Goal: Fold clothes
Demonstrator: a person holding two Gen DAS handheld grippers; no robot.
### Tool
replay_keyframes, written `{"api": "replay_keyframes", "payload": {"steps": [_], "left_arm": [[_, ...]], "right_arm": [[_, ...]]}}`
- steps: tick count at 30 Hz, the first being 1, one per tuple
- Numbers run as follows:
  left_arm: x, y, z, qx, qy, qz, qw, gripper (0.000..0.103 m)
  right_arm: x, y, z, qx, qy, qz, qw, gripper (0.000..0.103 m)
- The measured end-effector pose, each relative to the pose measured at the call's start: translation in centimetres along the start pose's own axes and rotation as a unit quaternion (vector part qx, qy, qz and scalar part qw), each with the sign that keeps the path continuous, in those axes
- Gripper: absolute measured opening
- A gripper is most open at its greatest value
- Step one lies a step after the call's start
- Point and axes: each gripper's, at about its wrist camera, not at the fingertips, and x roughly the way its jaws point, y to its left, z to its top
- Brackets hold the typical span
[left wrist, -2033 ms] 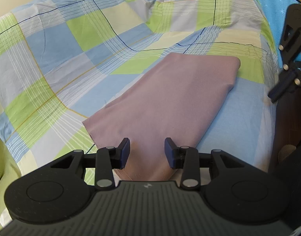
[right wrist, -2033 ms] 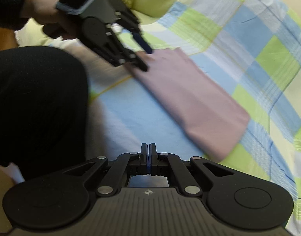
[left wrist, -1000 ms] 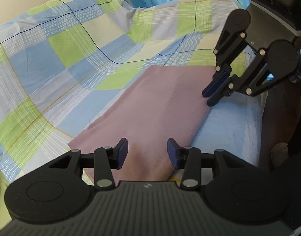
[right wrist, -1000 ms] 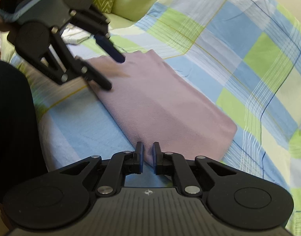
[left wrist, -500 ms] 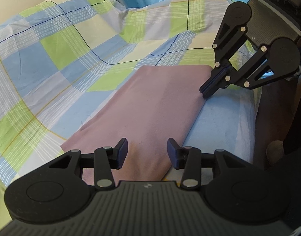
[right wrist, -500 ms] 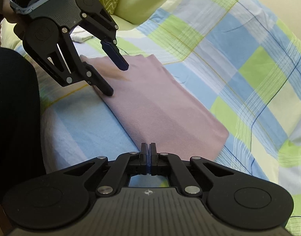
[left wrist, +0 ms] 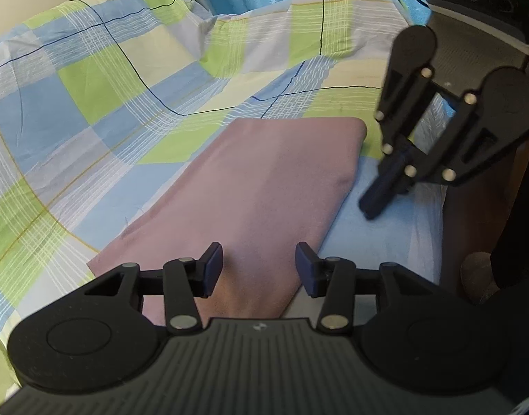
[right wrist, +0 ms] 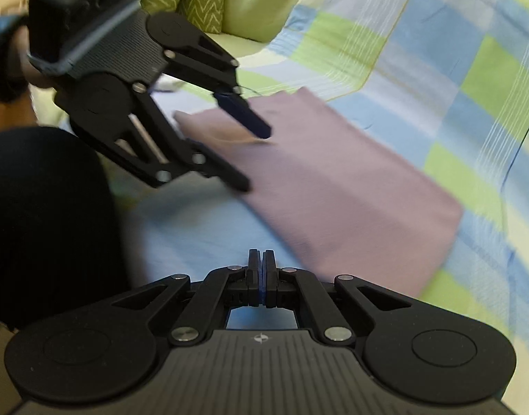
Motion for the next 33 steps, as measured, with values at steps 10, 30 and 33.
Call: {"api": "replay_keyframes", "payload": {"steps": [10,30,33], "left_arm": [[-0.3,0.2,1.0,-0.02,-0.028,-0.033,0.9989,0.043],[4.3,-4.0,5.0,0.147,-0.017,-0.103,0.9836,0.006],[4.1,-4.0,5.2,0.151,-0.013,-0.123,0.9807,0.0]], "right_arm": [[-1.4,0.7,-1.5,0.048,0.018,0.036,0.998,0.0],[-7.6,-3.0,-5.4,0.177,-0.056,-0.119,0.975,0.019],[-8.3,-3.6,-5.3,0.186,-0.072,-0.123,0.972,0.021]]}}
